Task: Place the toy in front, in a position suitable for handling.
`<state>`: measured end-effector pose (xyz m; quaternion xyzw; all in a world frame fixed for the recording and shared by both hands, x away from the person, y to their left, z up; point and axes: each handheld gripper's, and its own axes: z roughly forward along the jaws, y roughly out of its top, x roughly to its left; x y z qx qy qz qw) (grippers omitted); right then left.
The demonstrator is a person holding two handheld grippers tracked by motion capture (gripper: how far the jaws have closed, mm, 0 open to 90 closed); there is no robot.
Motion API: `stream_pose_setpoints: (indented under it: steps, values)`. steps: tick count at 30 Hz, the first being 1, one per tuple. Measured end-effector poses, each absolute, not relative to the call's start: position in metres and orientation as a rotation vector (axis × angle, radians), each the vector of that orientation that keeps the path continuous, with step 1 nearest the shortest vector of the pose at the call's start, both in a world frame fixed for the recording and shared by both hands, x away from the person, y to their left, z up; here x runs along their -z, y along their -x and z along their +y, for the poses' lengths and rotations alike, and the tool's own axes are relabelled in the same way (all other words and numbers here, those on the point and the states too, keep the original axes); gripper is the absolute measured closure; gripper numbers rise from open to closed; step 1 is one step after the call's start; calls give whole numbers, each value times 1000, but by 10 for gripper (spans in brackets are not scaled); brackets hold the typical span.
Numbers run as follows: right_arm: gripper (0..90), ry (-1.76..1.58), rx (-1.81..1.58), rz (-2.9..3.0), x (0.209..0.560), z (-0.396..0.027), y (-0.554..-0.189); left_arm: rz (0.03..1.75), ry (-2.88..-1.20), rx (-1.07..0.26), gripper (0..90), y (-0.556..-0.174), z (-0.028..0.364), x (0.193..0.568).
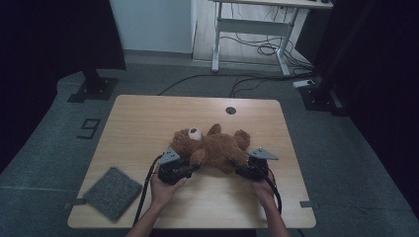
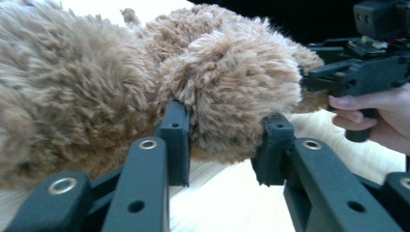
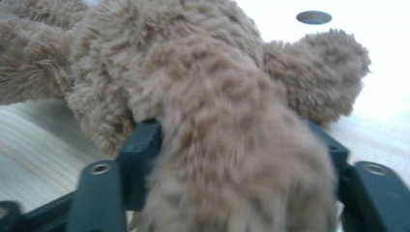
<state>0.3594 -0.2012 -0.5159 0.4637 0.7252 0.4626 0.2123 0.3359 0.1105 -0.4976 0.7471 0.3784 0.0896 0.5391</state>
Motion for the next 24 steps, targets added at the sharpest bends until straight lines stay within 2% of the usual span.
stream_pose_setpoints:
  steps: [4,5,6,11,24]
  values:
    - [302,-1384,-1319,1919,526,-206,-347,909,-1774,-240,573,-329,116,496]
    - [346,-1408,-1360,1908,532,-210,-343,908,-1777,-241,526,-327,118,495]
    - [346,-1408,-1360,1908,532,-210,-343,909,-1782,-246,526,-326,119,495]
    - [421,-1392,-1418,1872,533,-217,-339,921,-1825,-325,417,-307,138,488]
    - [416,-1347,-1367,1869,521,-217,-340,1173,-1870,-565,236,-277,229,487]
